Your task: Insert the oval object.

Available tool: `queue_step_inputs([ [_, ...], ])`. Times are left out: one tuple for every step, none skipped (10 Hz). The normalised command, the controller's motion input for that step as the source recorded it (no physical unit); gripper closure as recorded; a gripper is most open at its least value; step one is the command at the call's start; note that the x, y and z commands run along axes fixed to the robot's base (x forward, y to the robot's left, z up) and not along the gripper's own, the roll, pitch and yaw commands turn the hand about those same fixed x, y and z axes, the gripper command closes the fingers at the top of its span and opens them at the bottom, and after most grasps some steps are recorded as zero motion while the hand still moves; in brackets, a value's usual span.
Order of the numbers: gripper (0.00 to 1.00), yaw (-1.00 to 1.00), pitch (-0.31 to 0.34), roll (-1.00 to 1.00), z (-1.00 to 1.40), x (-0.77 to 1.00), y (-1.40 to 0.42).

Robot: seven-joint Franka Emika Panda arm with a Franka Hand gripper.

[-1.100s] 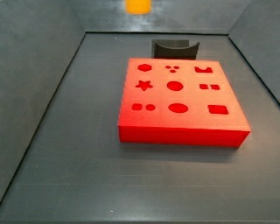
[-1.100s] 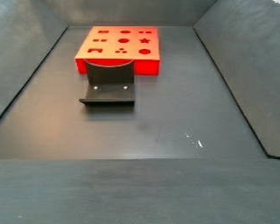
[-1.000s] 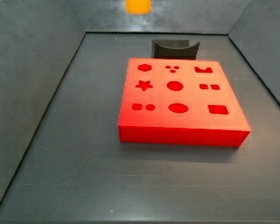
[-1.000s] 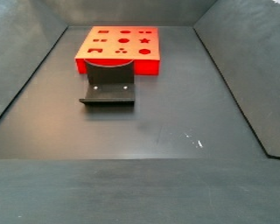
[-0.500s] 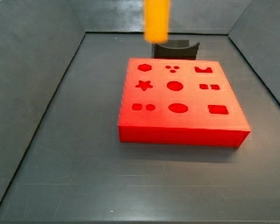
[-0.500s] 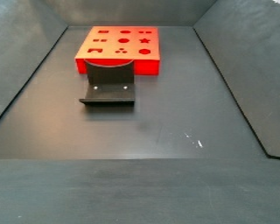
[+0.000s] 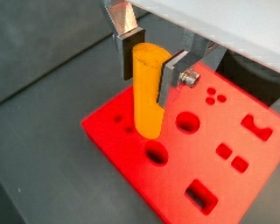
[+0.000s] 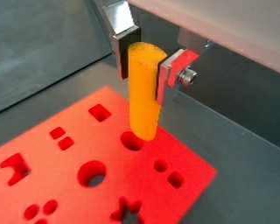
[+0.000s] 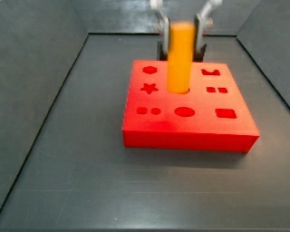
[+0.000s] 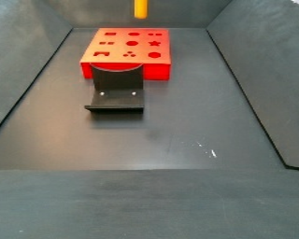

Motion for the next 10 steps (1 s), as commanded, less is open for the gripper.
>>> queue_step_inputs([
  [1.00,0.01,0.104,0.20,-0.37,1.00,-0.23],
  [1.00,0.14,0.170,0.21,-0.20,0.94,-0.05],
  [1.00,0.21,0.153,0.20,-0.17,0.93,-0.03],
  [1.00,0.24,0.141,0.16,-0.12,0.95,0.00],
  [1.00,0.25,0.134,0.15,-0.17,0.82,0.00],
  [1.00,0.11,0.076,0.13,-0.27,0.19,0.00],
  [1.00,0.00,0.123,0.18,-0.33,0.30,0.00],
  [1.00,-0.26,0.134,0.23,-0.30,0.27,0.00],
  [1.00,-0.31,0.141,0.22,-0.23,0.26,0.00],
  [1.00,-0.29,0.163,0.18,-0.12,0.00,0.05],
])
